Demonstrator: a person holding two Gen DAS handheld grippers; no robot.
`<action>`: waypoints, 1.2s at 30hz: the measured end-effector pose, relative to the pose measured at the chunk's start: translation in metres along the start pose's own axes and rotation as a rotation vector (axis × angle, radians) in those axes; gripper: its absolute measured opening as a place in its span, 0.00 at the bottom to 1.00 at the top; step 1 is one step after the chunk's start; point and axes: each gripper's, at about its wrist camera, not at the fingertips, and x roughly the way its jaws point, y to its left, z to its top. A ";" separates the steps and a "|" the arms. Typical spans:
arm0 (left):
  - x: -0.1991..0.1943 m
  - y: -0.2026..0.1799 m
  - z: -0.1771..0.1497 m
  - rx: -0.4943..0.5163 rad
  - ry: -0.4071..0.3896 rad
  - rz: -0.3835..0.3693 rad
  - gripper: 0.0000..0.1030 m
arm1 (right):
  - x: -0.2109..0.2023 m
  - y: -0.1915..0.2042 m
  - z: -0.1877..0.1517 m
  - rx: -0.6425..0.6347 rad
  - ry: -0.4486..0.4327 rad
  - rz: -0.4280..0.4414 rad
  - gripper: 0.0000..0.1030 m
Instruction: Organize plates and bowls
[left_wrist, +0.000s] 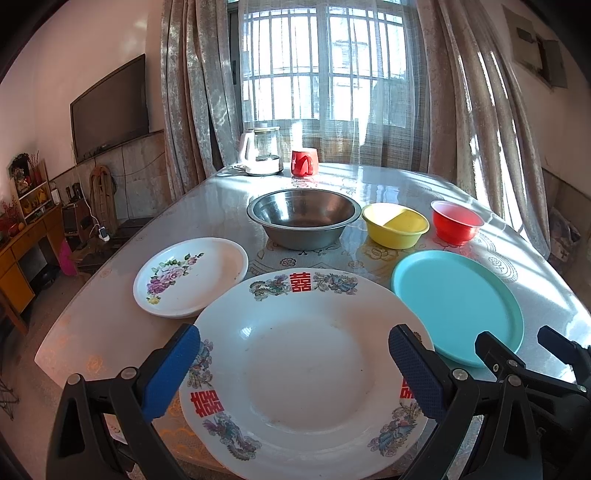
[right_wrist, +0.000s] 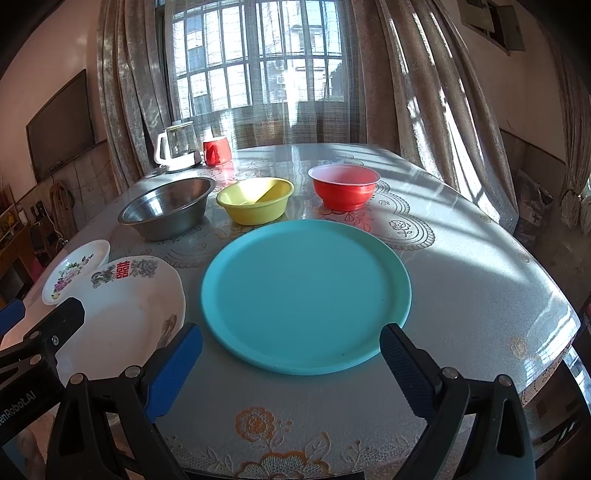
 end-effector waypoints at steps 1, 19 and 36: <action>0.000 -0.001 0.001 0.002 0.002 0.000 1.00 | 0.000 -0.001 0.000 0.001 0.001 0.000 0.96; 0.005 -0.009 0.001 0.024 0.017 -0.024 1.00 | 0.006 -0.010 0.000 0.025 0.017 0.014 0.96; 0.029 -0.015 0.023 0.039 0.130 -0.180 1.00 | 0.018 -0.057 0.010 0.134 0.033 0.027 0.93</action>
